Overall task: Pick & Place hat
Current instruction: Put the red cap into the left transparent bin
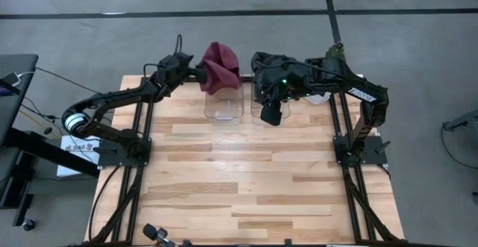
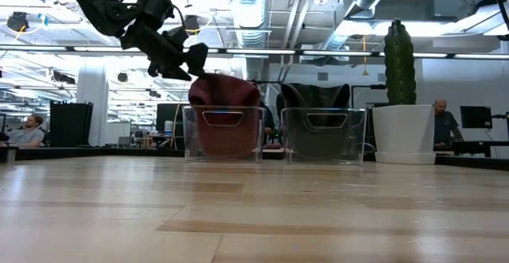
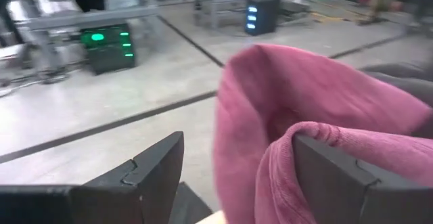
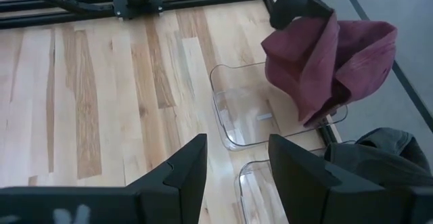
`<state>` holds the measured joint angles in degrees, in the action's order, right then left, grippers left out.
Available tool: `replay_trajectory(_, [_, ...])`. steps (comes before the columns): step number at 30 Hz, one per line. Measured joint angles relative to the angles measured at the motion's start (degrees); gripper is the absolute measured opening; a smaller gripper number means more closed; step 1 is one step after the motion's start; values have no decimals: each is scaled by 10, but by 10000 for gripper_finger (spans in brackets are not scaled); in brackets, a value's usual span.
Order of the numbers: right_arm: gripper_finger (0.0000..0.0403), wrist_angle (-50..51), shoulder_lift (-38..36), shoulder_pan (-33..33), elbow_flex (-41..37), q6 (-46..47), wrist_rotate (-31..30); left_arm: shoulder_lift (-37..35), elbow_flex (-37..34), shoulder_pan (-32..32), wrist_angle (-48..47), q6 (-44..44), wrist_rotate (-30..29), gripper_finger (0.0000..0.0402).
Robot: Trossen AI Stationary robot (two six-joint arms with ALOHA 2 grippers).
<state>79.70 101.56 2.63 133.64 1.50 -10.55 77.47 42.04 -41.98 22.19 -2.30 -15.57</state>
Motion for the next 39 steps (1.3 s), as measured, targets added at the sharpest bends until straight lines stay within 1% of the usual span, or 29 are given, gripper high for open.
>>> replay_trajectory(3, [148, 0, 0, 0, 0, 0, 0, 0, 0, -2, 5, -5, -40, 264])
replay_trajectory(5, [148, 0, 0, 0, 0, -1, 0, 0, 0, -6, 16, -6, -52, 264])
replay_trajectory(11, [150, 0, 0, 10, 0, -10, 0, 5, 0, -19, 35, -3, -55, 264])
replay_trajectory(19, [146, 0, 0, 21, 0, -15, 0, 55, 0, -18, 69, 16, -55, 264])
replay_trajectory(23, [148, 0, 0, 21, 0, -16, 0, 71, 0, -18, 88, 20, -77, 264])
replay_trajectory(28, [147, 11, 0, 21, 0, -15, 0, 73, 0, -11, 86, 36, -101, 264])
replay_trajectory(31, [142, 35, 0, 15, 0, -10, 0, 63, 0, 5, 76, 66, -123, 264])
replay_trajectory(35, [135, 41, 9, -8, -11, -7, 1, 27, 0, 41, 64, 117, -183, 264])
replay_trajectory(39, [119, -9, 8, -38, -64, -39, 2, -38, 0, 97, 53, 138, -189, 264])
